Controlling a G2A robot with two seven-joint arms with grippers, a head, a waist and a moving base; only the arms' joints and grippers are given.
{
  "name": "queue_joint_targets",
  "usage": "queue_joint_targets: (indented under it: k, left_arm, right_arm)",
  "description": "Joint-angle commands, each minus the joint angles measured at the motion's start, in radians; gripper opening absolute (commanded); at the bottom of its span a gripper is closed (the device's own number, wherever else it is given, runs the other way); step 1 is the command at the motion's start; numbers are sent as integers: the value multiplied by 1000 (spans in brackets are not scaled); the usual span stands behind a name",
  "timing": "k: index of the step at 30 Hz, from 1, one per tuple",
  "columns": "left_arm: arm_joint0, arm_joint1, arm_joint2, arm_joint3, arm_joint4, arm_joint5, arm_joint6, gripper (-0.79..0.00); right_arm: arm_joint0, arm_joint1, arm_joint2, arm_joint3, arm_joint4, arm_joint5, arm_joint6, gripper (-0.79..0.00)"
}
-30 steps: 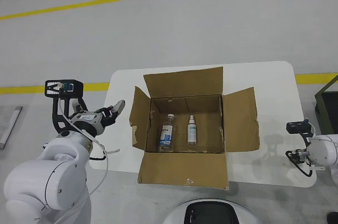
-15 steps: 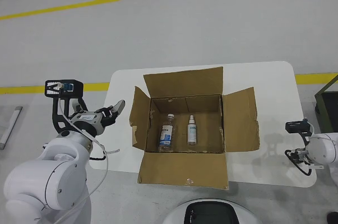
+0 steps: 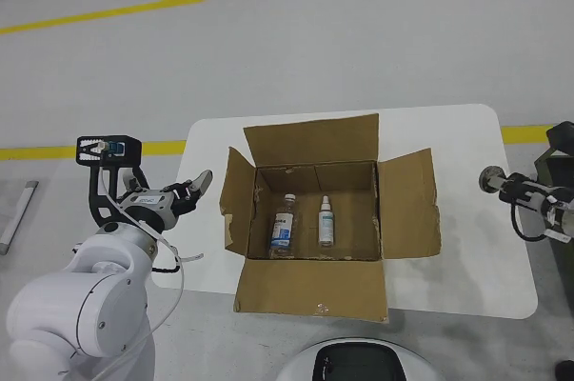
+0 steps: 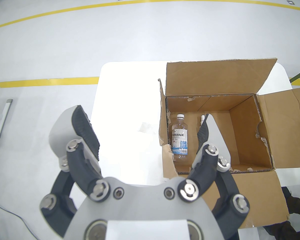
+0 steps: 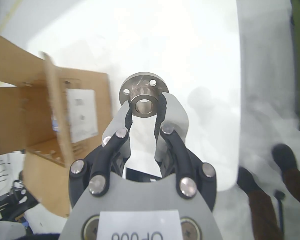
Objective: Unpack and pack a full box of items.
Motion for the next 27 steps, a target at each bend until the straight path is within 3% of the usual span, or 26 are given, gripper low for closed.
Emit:
queue_joint_targets:
  k: [1, 7, 10, 14, 22, 27]
  left_arm:
    - [0, 0, 0, 0, 0, 0, 0, 0]
    - [0, 0, 0, 0, 0, 0, 0, 0]
    - [0, 0, 0, 0, 0, 0, 0, 0]
    - [0, 0, 0, 0, 0, 0, 0, 0]
    - [0, 0, 0, 0, 0, 0, 0, 0]
    - [0, 0, 0, 0, 0, 0, 0, 0]
  right_arm:
    - [-8, -8, 19, -38, 113, -24, -86, -785]
    - [58, -16, -82, -114, 235, -118, -132, -785]
    - [154, -18, -214, -98, 232, -135, -115, -785]
    - [322, -28, -465, -33, 100, -113, -69, -785]
    - [674, -119, -968, 241, -123, 67, -46, -785]
    - [813, -193, -1174, 404, -209, 221, 2, -785]
